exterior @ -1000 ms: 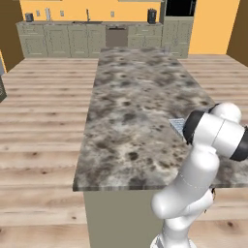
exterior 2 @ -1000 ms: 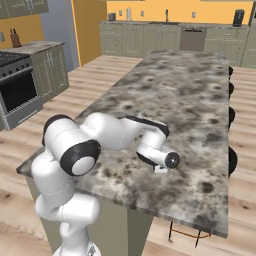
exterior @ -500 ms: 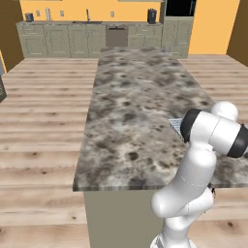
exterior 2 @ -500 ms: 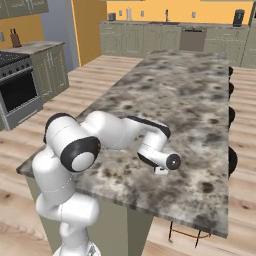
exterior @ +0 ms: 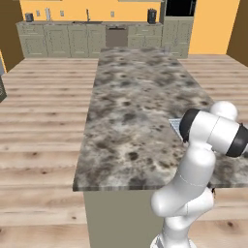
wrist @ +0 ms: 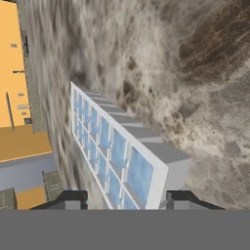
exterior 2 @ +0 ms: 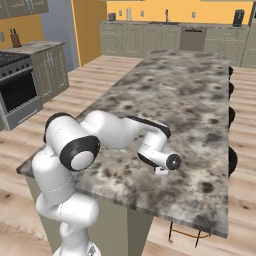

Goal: Open the freezer door, pick up the ice cube tray from the freezer, and place it on the dining counter.

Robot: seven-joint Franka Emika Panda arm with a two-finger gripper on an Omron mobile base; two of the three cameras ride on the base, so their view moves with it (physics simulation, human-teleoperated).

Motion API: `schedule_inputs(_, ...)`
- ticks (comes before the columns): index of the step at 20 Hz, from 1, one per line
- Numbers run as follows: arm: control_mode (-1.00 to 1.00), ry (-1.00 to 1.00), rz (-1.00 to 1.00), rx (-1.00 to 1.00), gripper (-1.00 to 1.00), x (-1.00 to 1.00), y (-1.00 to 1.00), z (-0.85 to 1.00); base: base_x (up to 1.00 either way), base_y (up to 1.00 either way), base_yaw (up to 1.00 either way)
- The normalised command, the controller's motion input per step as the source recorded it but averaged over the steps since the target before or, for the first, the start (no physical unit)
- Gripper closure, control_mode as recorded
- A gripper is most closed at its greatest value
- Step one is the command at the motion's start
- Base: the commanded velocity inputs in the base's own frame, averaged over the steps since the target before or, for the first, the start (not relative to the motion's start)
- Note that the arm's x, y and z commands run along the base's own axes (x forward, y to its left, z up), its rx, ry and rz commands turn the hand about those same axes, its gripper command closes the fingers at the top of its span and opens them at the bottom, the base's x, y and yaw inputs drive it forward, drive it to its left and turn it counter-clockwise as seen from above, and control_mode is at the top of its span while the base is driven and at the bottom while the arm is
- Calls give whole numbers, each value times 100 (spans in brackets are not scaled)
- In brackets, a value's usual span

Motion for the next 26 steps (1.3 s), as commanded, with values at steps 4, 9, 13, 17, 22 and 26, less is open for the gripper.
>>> schedule_inputs(4, -100, 0, 0, 0, -100, 0, 0, 0, 0, 0, 0)
schedule_inputs(9, -100, 0, 1, 0, -100, 0, -1, 37, 0, 0, 0)
schedule_inputs(13, -100, -1, 1, -2, -100, -1, -3, 86, 0, 0, 0)
schedule_inputs(17, -100, 0, 0, -4, -100, -1, 0, 100, 0, 0, 0)
schedule_inputs(22, -100, 6, 2, -12, -100, -37, 6, 93, 0, 0, 0)
schedule_inputs(26, -100, 10, 17, -23, -100, -92, 43, 58, 0, 0, 0)
